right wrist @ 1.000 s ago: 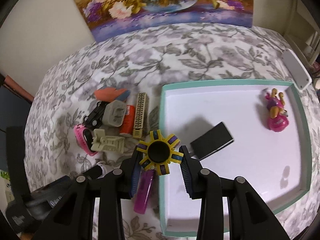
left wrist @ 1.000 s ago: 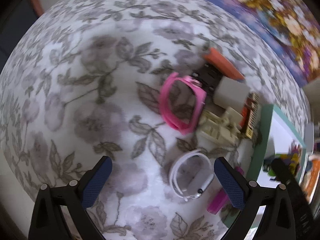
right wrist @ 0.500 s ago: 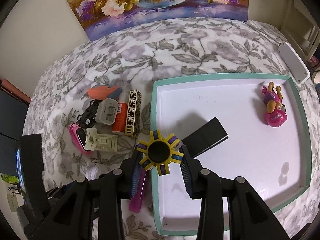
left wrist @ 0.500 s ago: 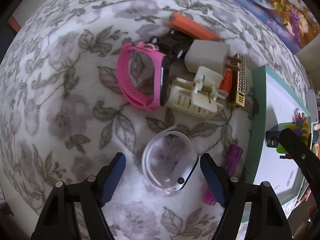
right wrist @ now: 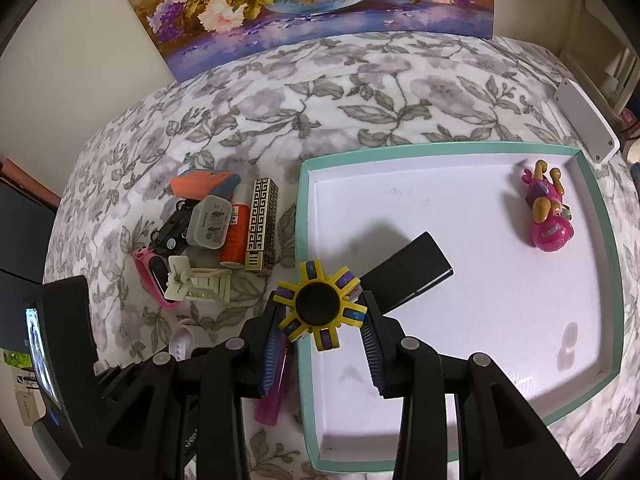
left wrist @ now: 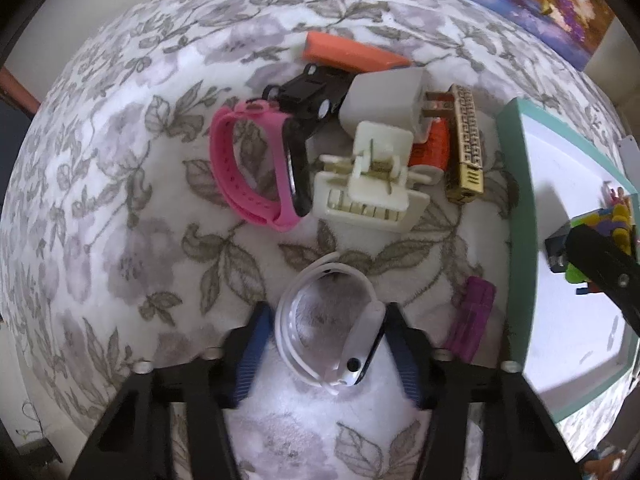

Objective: Organize rigid objects
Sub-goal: 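Carry the spinner with the right tool while the left tool carries the white watch over the tray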

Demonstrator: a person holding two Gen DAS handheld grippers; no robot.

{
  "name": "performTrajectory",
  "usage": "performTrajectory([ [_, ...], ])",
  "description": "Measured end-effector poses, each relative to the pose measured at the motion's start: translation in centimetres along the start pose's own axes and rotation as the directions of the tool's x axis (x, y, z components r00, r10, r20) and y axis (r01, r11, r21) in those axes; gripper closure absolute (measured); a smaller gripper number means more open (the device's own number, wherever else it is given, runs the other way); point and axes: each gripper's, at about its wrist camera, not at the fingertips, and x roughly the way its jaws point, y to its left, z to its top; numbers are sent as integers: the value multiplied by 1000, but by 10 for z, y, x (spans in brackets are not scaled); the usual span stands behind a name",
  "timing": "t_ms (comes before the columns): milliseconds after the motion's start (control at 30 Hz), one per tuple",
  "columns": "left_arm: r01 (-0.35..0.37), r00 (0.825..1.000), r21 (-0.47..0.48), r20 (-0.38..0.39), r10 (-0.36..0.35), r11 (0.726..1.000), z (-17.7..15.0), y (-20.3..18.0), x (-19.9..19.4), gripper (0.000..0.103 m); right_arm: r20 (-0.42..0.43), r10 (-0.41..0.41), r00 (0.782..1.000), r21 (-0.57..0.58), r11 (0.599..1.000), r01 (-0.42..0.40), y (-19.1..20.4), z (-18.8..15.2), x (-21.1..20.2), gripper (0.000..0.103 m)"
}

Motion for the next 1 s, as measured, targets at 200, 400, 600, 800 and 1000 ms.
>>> performTrajectory([
  [200, 41, 999, -35, -2, -41, 999, 8, 12, -11, 50, 1, 5, 1000, 15, 1000, -5, -3, 2, -3, 64],
  [400, 89, 989, -30, 125, -84, 996, 20, 14, -58, 50, 30, -21, 999, 44, 999, 20, -18, 5, -17, 64],
  [600, 96, 974, 15, 205, -97, 995, 21, 1, -84, 50, 29, -99, 995, 167, 981, 93, -64, 9, -27, 64],
  [800, 108, 970, 87, 210, -124, 990, 16, -25, -90, 50, -4, -166, 986, 269, 950, 161, -108, 9, -25, 64],
  [1000, 99, 975, 179, 182, -131, 979, 9, -69, -82, 50, -14, -235, 972, 347, 910, 225, -147, 5, -34, 64],
])
